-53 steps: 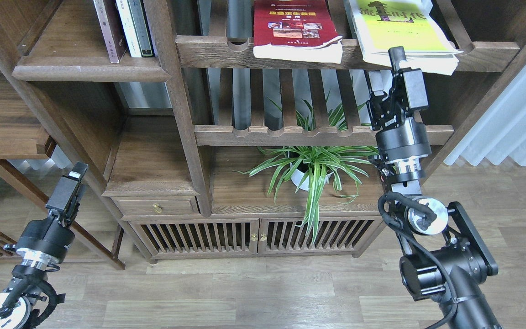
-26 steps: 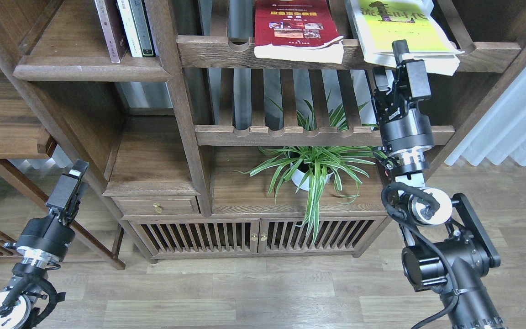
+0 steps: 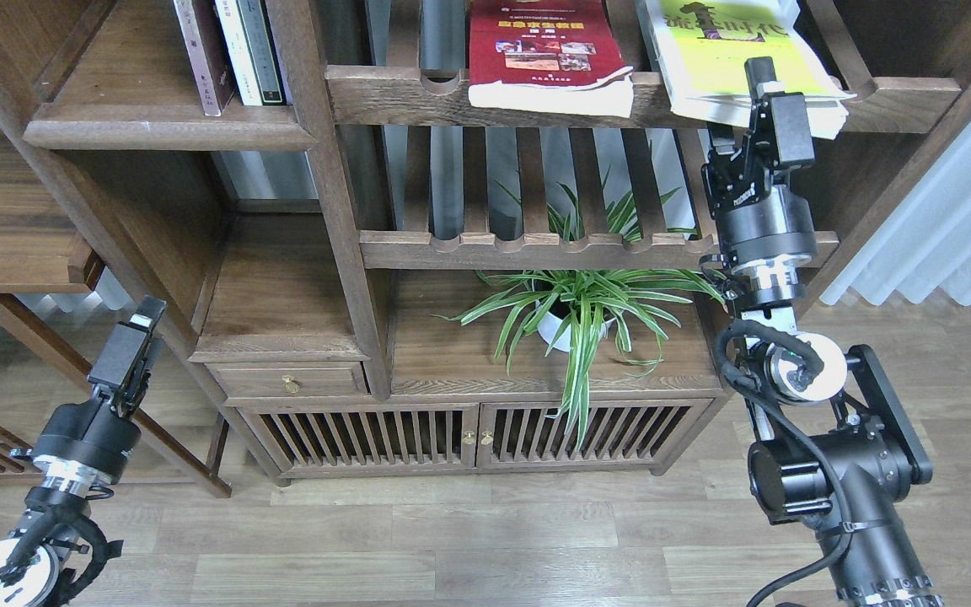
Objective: Organize books on shelf
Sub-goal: 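Grasp the edge of the yellow-green book with the right gripper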
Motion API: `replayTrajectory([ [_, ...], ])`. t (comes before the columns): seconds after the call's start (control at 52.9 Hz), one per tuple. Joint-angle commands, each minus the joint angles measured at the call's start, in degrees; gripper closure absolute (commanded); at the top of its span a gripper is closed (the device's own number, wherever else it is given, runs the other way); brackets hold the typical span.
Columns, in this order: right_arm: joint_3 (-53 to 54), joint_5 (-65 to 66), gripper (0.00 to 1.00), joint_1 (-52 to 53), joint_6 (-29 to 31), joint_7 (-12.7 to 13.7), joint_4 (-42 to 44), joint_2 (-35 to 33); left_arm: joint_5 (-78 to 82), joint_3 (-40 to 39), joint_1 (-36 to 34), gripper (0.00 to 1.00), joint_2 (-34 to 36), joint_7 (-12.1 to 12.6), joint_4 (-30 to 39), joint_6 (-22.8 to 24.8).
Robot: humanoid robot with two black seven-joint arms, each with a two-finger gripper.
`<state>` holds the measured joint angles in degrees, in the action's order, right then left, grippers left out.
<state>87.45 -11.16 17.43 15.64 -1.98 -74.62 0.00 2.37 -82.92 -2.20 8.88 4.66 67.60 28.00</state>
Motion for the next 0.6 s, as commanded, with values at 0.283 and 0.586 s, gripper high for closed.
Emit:
replayTrajectory([
  [0.283, 1.32, 0.00, 0.14, 0.06, -4.30, -0.04, 0.00, -0.62, 0.00, -0.05, 0.00, 0.00, 0.00, 0.00, 0.16, 0.00],
  [0.586, 3.07, -0.26, 0.29, 0.67, -7.20, -1.35, -0.09, -0.88, 0.00, 0.04, 0.00, 0.00, 0.00, 0.08, 0.34, 0.00],
])
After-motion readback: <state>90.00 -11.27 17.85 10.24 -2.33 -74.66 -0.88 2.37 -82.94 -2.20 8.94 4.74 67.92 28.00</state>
